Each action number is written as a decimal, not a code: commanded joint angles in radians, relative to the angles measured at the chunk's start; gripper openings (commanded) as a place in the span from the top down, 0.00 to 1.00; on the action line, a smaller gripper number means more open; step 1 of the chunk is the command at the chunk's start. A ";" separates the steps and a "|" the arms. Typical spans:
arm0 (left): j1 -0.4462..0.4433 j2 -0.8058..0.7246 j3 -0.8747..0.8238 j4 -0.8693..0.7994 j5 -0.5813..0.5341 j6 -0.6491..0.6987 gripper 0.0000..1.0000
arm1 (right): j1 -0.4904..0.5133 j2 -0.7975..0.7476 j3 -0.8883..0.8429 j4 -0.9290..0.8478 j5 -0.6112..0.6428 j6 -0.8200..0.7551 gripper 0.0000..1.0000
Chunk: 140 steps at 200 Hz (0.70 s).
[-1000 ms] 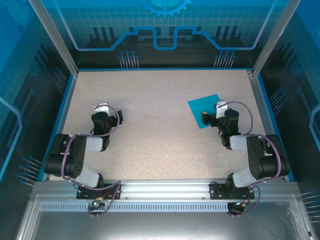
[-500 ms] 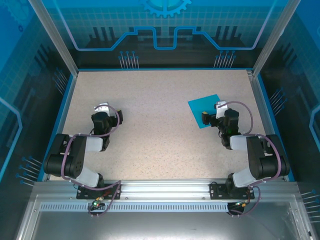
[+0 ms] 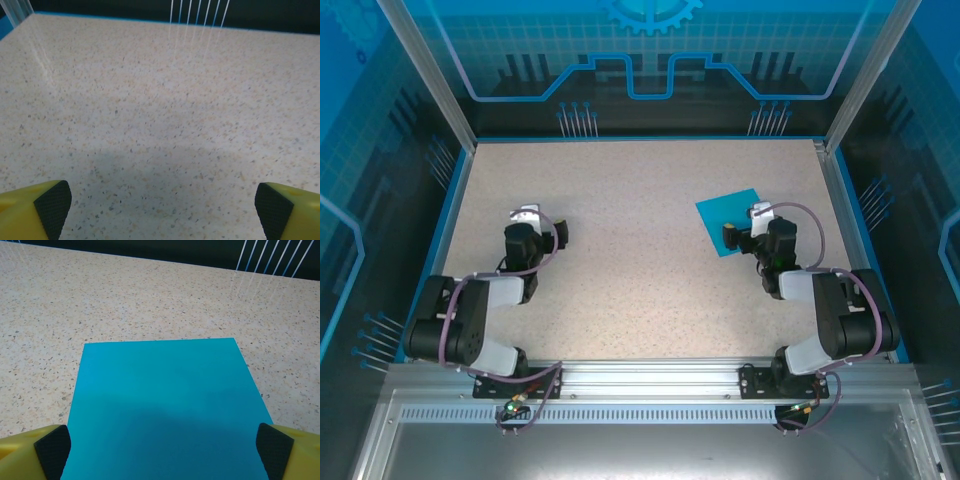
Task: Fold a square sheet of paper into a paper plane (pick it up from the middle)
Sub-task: Move the square sheet of paper to the center of the table.
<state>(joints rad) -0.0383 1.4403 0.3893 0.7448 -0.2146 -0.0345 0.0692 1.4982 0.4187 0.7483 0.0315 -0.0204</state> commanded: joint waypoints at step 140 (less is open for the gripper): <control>0.008 -0.431 0.240 -0.807 0.235 -0.390 0.02 | 0.000 0.086 0.594 -1.008 -0.340 0.513 0.04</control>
<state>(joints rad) -0.0380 1.0088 0.6518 -0.0261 -0.1402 -0.3698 0.0704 1.4944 0.9611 -0.1162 -0.1993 0.4065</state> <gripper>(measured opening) 0.985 0.960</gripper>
